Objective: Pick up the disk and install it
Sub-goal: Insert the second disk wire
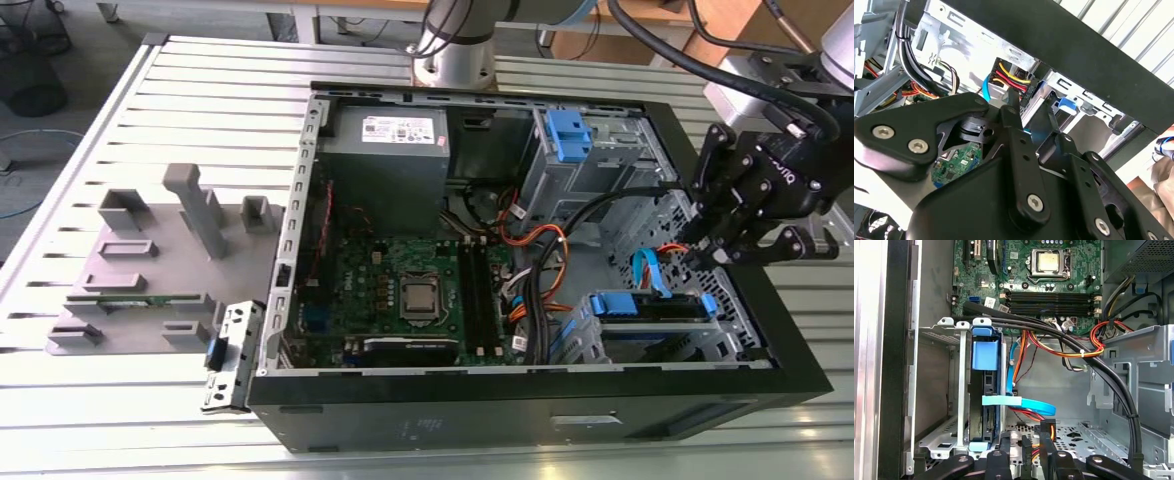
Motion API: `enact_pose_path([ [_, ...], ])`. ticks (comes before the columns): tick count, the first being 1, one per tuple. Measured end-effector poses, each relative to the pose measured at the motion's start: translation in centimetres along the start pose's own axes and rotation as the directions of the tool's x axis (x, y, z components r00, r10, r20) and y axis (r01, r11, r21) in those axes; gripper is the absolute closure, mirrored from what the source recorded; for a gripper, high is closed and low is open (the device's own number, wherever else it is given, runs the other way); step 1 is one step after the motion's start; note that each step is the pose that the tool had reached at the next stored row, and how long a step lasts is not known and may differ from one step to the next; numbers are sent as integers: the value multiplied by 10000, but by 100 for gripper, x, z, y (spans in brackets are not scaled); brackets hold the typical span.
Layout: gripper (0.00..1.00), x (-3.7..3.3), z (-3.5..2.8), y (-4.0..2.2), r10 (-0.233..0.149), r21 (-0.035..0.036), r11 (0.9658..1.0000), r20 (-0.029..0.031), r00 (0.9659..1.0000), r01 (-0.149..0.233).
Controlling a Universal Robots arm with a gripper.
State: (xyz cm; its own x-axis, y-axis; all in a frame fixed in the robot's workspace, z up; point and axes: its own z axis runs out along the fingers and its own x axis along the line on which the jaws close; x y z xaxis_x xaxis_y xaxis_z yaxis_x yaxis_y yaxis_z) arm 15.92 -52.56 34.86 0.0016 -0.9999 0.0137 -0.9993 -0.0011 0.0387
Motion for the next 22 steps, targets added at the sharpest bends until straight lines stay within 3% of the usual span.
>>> enact_pose_path([
  [5,64,-1,17,-68,0,-11,10000,-5,10000,0],
  [10,64,-1,58,-74,4,-29,10000,-61,10000,-5],
  [20,65,-1,59,-73,6,-29,10000,-76,10000,-6],
  [22,77,-1,59,-73,6,-30,10000,-80,10000,-6],
])
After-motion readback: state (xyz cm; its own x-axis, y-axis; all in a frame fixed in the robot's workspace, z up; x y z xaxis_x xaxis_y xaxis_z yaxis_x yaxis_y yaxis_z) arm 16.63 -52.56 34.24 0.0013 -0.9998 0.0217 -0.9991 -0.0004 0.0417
